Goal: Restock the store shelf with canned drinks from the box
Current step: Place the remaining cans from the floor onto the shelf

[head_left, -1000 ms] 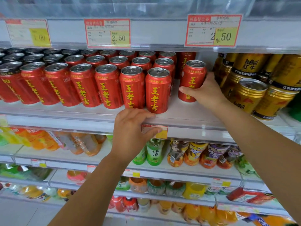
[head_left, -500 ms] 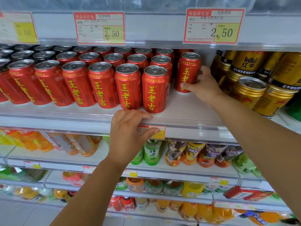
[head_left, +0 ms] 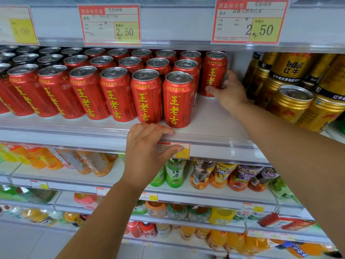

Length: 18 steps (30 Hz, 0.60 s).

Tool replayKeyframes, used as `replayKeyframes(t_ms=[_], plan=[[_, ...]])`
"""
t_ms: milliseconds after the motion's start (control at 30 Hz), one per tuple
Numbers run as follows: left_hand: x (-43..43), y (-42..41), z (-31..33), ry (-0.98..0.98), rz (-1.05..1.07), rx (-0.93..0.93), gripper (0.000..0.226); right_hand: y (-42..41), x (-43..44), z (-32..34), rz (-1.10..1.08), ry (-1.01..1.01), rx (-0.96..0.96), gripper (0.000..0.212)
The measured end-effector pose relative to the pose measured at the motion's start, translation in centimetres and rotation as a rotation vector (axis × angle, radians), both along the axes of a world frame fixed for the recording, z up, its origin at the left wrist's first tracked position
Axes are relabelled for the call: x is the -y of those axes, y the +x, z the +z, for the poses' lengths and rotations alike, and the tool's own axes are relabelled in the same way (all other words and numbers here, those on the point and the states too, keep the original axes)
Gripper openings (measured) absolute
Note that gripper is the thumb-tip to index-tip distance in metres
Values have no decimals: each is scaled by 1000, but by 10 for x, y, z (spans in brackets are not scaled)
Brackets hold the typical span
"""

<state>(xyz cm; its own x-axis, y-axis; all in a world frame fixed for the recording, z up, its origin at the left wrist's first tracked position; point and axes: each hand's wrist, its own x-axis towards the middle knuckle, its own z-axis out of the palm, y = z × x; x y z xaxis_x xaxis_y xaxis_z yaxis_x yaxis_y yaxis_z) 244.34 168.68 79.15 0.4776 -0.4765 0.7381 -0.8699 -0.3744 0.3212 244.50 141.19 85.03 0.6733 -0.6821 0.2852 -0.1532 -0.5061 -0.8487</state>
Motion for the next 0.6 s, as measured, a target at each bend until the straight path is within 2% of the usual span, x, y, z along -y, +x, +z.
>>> replayKeyframes(t_ms=[100, 233, 333, 433, 500, 600], plan=[[0, 1, -1, -3, -1, 3, 43, -1, -3, 2, -8, 8, -13, 72], [-1, 1, -1, 15, 1, -20, 44, -17, -16, 15, -58, 20, -160, 84], [-4, 0, 5, 21, -12, -69, 43, -51, -39, 30, -74, -51, -184, 74], [-12, -15, 16, -119, -83, -210, 39, -101, -73, 30, -88, -119, 6, 55], [-15, -34, 19, -208, -126, -183, 31, -145, -93, 17, -105, -108, 202, 43], [-11, -67, -3, -146, -264, -261, 26, -218, -115, -12, -200, -31, 304, 30]])
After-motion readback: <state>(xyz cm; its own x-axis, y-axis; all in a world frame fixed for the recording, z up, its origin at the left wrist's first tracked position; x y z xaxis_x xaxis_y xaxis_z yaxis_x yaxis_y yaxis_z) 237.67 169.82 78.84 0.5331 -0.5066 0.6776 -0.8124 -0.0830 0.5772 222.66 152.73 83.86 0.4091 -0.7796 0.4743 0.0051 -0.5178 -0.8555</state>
